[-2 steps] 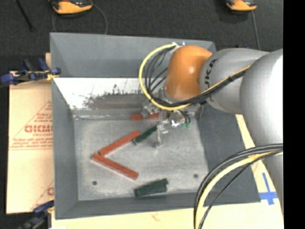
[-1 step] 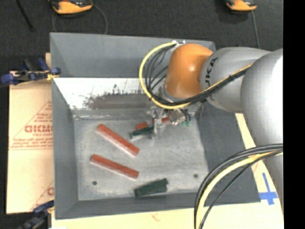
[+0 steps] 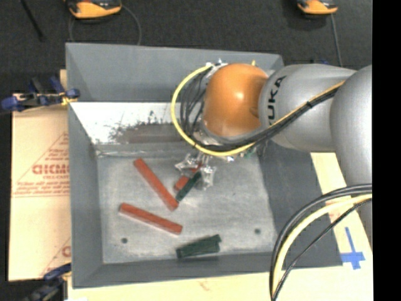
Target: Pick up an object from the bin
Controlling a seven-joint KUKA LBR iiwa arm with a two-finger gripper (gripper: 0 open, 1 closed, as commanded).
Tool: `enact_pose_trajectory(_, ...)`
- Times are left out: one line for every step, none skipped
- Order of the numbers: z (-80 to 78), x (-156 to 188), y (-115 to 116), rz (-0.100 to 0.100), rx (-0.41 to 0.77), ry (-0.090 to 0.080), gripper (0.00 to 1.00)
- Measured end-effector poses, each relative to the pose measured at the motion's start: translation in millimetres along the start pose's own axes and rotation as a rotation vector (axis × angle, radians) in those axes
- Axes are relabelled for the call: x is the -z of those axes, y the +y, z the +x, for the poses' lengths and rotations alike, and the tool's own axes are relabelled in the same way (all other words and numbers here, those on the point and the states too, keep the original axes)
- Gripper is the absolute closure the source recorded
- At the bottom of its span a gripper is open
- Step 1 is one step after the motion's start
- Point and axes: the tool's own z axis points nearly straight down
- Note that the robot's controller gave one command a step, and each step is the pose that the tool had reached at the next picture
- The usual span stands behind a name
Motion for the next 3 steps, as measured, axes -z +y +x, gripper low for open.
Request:
enact_pose_trajectory(0.0, 131.0, -22.9, -0.003, -0.042, -0.002, 1.0)
enact_pose_trajectory(-0.3, 125.7, -19.9, -0.013, -0.042, 0.0, 0.0)
enact_pose_trajectory(-41.3, -8.8, 20.5, -0.014, -0.347, 0.003, 0.0)
